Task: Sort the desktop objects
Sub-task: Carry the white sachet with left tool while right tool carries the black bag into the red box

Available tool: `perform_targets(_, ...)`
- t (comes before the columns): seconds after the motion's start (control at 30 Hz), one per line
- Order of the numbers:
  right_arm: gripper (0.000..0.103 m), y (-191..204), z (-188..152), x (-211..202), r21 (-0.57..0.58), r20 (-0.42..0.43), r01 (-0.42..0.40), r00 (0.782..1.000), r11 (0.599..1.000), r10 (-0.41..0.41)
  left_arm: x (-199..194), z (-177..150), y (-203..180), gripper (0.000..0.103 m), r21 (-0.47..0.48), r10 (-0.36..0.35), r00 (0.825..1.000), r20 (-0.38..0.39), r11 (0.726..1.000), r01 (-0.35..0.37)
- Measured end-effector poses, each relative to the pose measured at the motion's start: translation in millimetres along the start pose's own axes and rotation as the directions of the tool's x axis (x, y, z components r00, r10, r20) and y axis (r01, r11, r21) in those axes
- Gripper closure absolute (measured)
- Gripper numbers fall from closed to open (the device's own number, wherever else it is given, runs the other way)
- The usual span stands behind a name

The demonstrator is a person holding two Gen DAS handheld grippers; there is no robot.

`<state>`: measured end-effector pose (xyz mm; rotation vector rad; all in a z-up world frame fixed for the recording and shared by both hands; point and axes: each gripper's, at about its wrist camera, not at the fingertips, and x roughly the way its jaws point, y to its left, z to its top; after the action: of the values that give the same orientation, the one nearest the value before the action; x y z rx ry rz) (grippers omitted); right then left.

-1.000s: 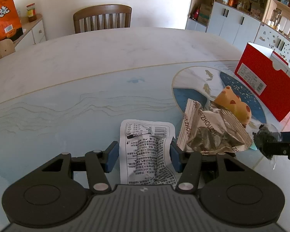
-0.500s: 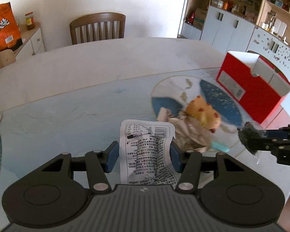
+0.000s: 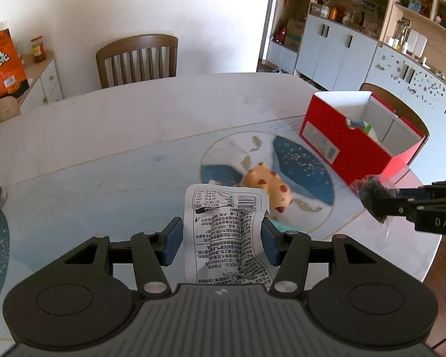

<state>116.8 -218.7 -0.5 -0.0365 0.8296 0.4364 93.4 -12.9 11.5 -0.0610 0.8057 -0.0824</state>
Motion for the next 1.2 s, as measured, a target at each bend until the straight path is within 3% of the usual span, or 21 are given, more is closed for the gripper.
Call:
perform_targets(0.47,0.072,-50,22,-40,0.032,0.065,0.023,0.998,0.999,-0.026,-16,30,-55,0.049,0.027,-0.024,0.999,0.031,0.999,0.023)
perform_targets(0.93,0.072,-114,35,-59,0.091,0.1,0.088,0.99,0.992,-0.097,6,64,-131,0.049,0.059,-0.043,0.998,0.041,0.997,0.041)
perform_targets(1.2,0.072,-148,44,-55,0.096,0.104,0.129,0.985,0.987,-0.139,30,86,-178,0.049,0.076,-0.014,0.999,0.04,0.997,0.011)
